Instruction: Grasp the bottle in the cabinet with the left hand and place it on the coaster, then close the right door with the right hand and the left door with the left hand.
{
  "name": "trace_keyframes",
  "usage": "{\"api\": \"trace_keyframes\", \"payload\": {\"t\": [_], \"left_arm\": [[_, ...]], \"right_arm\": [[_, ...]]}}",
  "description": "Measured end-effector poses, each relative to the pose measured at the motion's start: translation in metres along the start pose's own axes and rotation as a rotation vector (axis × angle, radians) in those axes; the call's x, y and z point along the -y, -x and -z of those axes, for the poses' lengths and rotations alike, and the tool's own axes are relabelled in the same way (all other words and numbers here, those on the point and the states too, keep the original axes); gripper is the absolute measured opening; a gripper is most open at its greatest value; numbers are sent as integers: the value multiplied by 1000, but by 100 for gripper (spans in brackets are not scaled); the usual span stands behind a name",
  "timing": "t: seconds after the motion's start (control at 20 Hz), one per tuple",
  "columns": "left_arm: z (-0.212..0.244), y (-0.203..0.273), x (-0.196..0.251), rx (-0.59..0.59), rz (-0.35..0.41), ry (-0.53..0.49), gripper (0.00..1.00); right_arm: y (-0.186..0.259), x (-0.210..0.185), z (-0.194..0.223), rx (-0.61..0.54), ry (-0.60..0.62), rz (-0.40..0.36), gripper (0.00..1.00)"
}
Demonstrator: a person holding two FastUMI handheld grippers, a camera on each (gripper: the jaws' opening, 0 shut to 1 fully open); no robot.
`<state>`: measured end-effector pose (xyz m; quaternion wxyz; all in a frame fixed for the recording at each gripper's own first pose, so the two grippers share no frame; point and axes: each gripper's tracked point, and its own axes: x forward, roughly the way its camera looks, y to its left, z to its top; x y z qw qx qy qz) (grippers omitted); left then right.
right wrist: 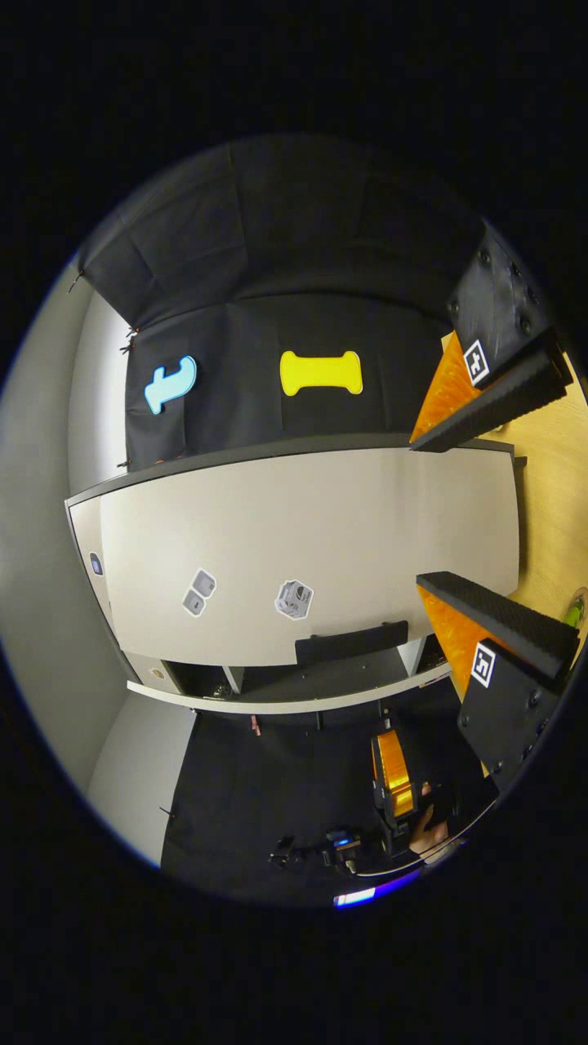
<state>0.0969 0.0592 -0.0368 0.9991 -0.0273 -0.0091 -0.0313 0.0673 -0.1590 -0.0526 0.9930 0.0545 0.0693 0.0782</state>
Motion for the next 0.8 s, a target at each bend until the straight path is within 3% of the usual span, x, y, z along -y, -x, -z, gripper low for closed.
{"api": "trace_keyframes", "payload": {"t": [0.25,0.8], "left_arm": [[-3,-2,-1,-5,-24,-39,94],[0,6,6,-8,-19,-18,94]], "right_arm": [[0,-4,3,-8,9,-30,98],[-2,-11,4,-5,18,-58,98]]}}
